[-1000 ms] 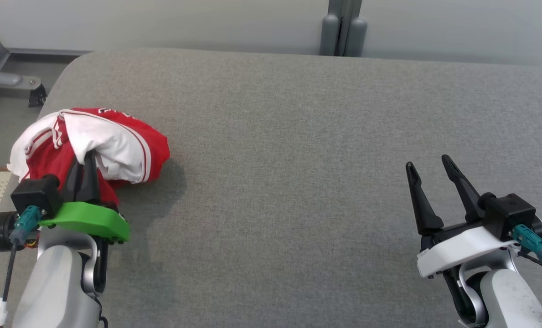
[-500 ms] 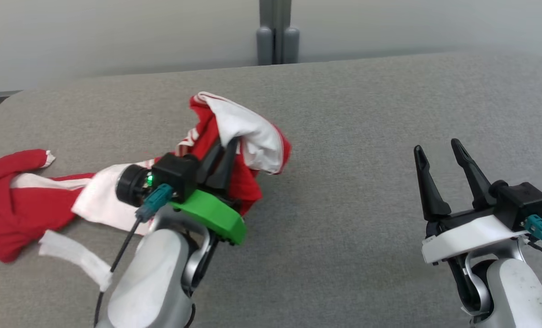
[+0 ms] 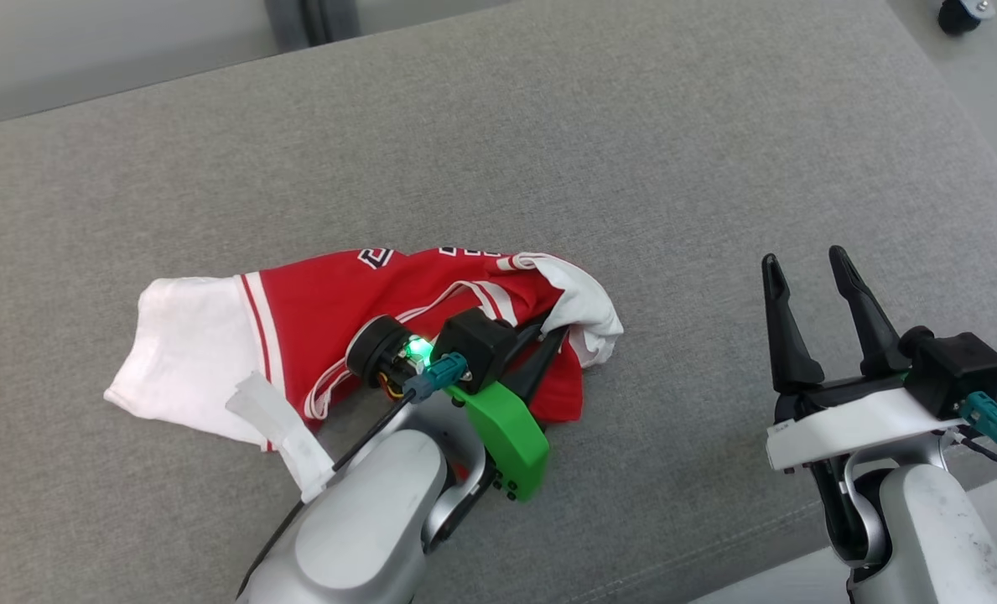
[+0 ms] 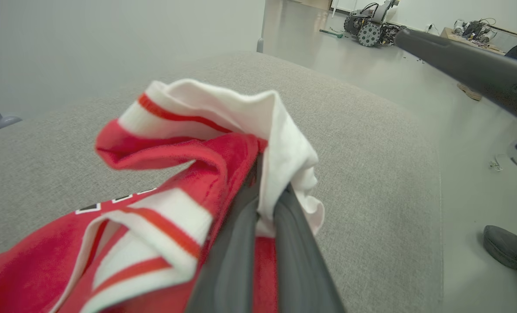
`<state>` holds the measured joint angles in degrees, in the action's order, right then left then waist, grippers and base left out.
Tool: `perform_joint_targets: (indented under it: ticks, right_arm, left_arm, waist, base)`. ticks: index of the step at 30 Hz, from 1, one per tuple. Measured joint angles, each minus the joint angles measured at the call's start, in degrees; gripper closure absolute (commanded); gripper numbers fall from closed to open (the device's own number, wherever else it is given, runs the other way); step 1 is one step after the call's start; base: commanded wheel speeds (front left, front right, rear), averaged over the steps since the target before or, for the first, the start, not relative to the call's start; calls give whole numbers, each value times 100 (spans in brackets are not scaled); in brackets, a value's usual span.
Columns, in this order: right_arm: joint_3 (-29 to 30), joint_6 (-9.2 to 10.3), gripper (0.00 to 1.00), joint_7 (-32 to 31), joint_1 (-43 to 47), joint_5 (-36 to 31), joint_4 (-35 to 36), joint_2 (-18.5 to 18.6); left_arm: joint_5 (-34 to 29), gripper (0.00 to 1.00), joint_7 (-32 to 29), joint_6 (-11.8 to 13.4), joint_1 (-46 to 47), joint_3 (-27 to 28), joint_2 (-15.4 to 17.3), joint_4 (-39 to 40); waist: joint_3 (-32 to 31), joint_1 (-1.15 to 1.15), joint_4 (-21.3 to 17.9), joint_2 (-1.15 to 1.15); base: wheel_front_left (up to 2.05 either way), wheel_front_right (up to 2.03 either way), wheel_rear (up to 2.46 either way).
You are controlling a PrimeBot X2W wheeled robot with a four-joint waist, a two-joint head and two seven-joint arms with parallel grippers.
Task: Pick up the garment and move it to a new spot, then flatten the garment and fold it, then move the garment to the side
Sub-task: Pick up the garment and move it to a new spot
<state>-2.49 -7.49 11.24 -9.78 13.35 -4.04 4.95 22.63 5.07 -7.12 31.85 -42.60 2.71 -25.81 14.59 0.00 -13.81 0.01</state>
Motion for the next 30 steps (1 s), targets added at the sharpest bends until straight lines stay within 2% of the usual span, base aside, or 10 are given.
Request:
perform_joint_targets:
  ticks: [1,2,10,14,20,26,30]
  right_arm:
    - [1,0,0,25,-3,-1,-27,-7]
    - [-1,0,0,35,-5,-3,-55,-10]
    - [-13,0,0,18,-20,-45,-115,79]
    - [5,0,0,-59,18,-49,-81,127]
    - [45,0,0,-169,162,-73,29,159]
    - [112,0,0,-288,342,-110,167,159]
    - [125,0,0,-370,477,-142,235,155]
  left_arm:
    - [31,16,57,0,26,-58,0,-43]
    - [58,0,120,2,63,-116,3,-59]
    - [136,0,597,219,87,-266,8,240]
    - [152,0,667,434,-146,-132,202,534]
    - [292,0,802,949,-638,371,583,984]
    - [587,0,924,1490,-1210,1236,1071,1232]
    - [658,0,971,1714,-1589,1700,1334,1328]
  waist:
    - [70,0,-55,0]
    - [134,0,-101,0]
    - [191,0,-39,0]
    - [85,0,155,0]
    - [-209,0,593,0]
    - [-538,0,1049,0]
    - [-756,0,1271,0]
  base:
    - [0,0,0]
    - [0,0,0]
    - [0,0,0]
    - [0,0,0]
    - [0,0,0]
    - [0,0,0]
    - [0,0,0]
